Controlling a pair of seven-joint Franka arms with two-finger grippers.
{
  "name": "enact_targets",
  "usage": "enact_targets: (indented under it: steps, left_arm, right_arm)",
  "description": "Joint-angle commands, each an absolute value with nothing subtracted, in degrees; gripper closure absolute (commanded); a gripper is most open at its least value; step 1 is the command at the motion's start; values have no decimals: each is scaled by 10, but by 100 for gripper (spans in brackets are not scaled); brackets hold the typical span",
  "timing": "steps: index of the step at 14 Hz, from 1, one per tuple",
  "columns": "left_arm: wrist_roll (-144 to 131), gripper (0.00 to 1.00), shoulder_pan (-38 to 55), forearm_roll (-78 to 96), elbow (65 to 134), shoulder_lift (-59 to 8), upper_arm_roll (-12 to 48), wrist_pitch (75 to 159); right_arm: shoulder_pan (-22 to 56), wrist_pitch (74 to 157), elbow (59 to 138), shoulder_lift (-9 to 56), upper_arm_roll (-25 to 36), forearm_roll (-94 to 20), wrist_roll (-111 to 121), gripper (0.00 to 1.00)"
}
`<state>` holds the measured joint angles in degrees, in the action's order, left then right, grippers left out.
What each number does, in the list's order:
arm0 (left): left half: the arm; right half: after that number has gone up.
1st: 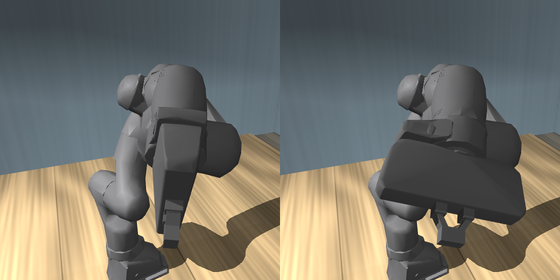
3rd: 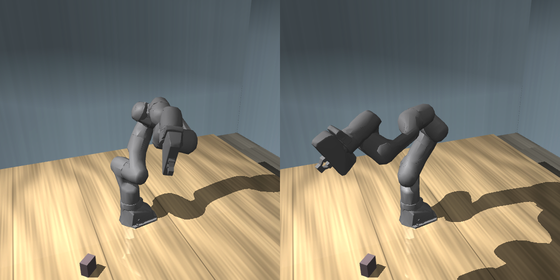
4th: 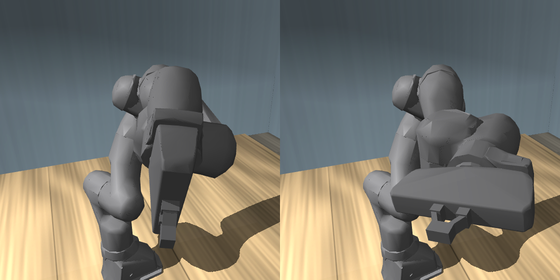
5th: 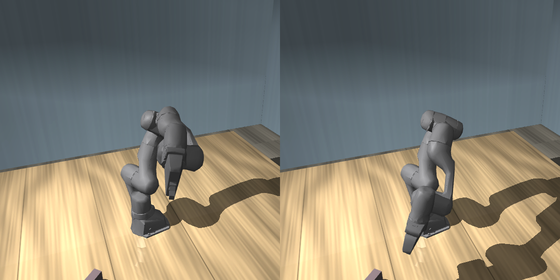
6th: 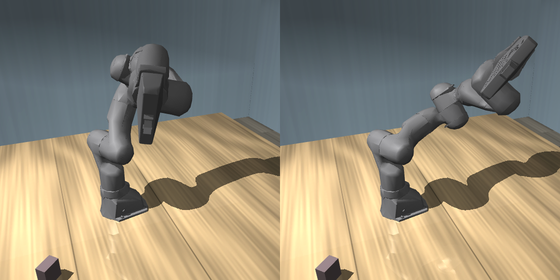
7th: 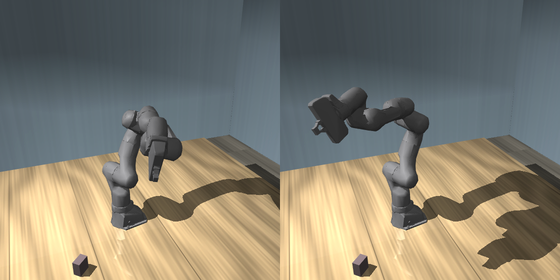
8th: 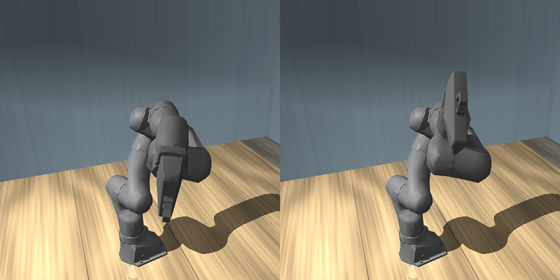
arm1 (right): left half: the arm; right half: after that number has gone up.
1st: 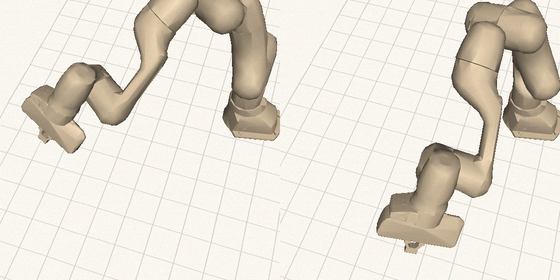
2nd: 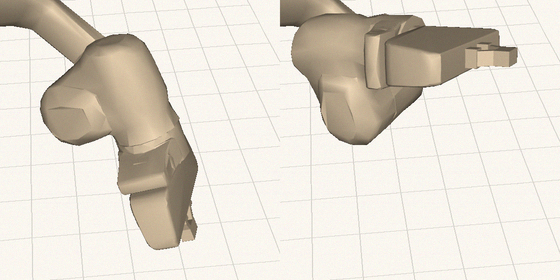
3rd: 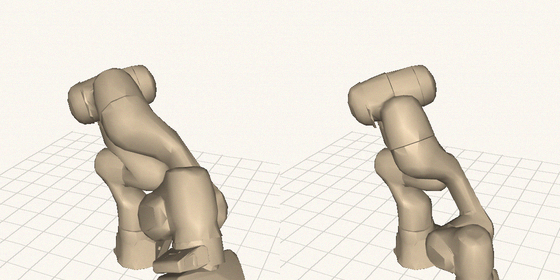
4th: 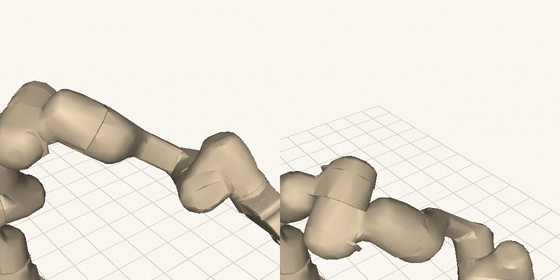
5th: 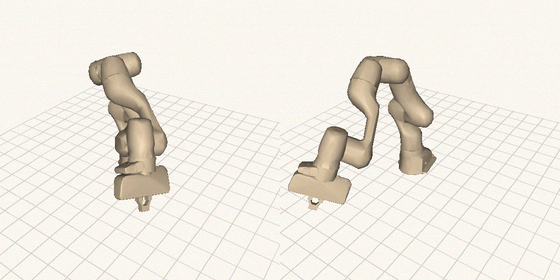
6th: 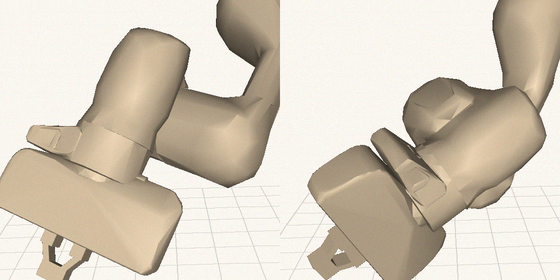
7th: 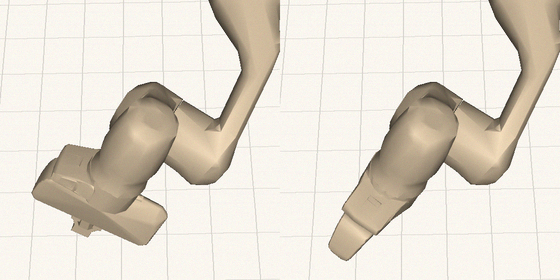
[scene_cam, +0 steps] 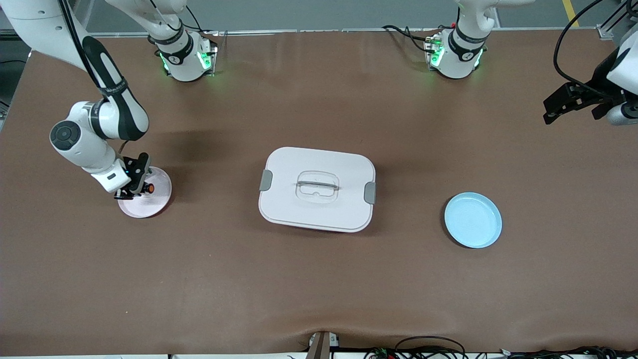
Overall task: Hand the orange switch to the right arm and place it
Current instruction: 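Carry the switch with the right gripper over the white plate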
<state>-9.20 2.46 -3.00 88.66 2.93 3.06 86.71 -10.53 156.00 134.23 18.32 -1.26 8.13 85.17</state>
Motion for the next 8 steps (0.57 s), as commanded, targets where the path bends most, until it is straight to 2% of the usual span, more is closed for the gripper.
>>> enact_targets:
  steps: [1, 8]
  left_arm:
    - [-84, 0, 20, -21, 896, 45, 34, 864]
    - [-85, 0, 21, -19, 896, 52, 36, 825]
  right_arm:
    - [-117, 1579, 1342, 196, -18, 94, 857, 100]
    - [-117, 1590, 1339, 208, -18, 93, 853, 100]
